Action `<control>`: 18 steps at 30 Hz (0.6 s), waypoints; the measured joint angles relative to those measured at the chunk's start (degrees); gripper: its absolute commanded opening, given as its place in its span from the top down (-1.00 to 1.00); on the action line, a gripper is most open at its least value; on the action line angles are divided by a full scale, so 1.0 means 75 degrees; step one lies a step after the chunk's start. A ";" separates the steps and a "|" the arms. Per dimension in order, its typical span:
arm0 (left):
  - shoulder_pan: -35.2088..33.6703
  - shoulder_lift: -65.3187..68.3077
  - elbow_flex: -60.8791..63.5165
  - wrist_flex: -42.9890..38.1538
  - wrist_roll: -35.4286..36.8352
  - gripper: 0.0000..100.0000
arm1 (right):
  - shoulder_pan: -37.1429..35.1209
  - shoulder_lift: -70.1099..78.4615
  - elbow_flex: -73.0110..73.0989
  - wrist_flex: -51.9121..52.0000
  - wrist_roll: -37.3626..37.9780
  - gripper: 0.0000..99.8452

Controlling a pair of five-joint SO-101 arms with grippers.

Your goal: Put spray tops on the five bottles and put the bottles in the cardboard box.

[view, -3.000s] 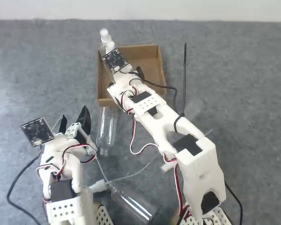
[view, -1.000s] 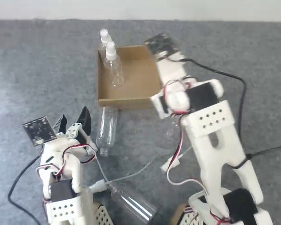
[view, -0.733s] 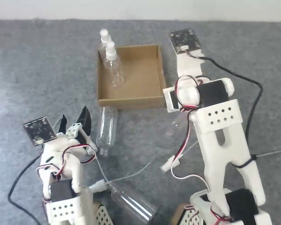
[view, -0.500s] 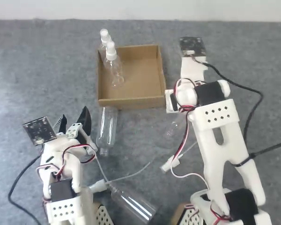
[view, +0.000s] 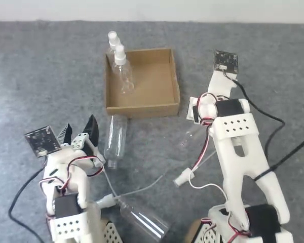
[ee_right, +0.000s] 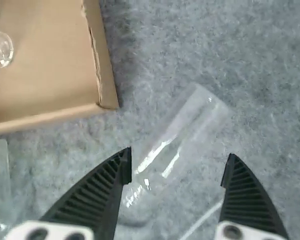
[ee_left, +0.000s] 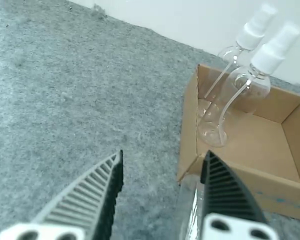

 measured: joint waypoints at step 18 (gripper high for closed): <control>0.0000 0.0000 0.0000 0.0000 0.0000 0.51 | 0.0481 0.3563 -0.1547 -0.0422 -0.1336 0.52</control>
